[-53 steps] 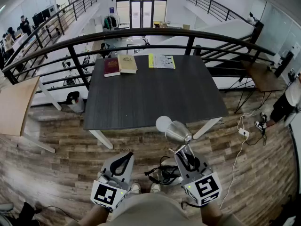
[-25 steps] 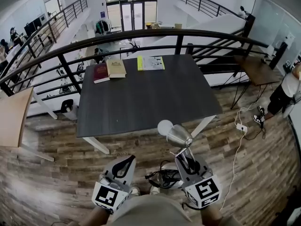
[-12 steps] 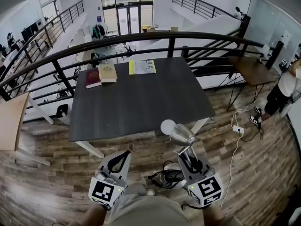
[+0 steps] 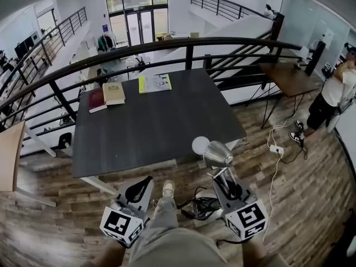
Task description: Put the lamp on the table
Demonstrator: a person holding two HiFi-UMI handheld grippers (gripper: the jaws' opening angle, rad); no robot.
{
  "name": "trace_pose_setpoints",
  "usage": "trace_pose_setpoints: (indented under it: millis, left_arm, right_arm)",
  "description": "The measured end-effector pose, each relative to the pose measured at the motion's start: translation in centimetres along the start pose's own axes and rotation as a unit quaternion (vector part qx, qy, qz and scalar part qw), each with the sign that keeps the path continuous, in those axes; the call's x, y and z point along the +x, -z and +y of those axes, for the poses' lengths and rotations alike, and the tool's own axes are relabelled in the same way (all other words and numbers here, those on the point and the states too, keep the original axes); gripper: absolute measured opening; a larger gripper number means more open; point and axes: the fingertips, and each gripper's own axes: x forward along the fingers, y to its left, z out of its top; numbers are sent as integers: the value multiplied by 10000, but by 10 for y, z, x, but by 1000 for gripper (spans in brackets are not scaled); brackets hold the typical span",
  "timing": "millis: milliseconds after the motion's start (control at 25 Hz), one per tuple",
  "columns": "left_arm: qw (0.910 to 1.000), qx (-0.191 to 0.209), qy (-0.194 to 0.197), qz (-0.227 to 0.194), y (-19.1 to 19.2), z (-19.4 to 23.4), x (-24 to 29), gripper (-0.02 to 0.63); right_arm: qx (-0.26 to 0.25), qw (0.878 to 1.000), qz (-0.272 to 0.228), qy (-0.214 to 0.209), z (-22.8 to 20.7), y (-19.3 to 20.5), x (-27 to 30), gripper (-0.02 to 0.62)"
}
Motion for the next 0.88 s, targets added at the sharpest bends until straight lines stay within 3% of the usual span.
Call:
trace_pose_setpoints:
  millis: [200, 520, 880]
  left_arm:
    - [9996, -108, 254, 73, 14, 7, 38, 5]
    - [9977, -1, 611, 303, 34, 55, 131, 5]
    - [9944, -166, 968, 383, 21, 126, 255, 5]
  right_arm:
    - [39, 9999, 122, -5, -22, 13, 24, 25]
    - [224, 9993, 245, 181, -76, 28, 94, 25]
    - [397, 9976, 366, 433, -170, -6, 181, 25]
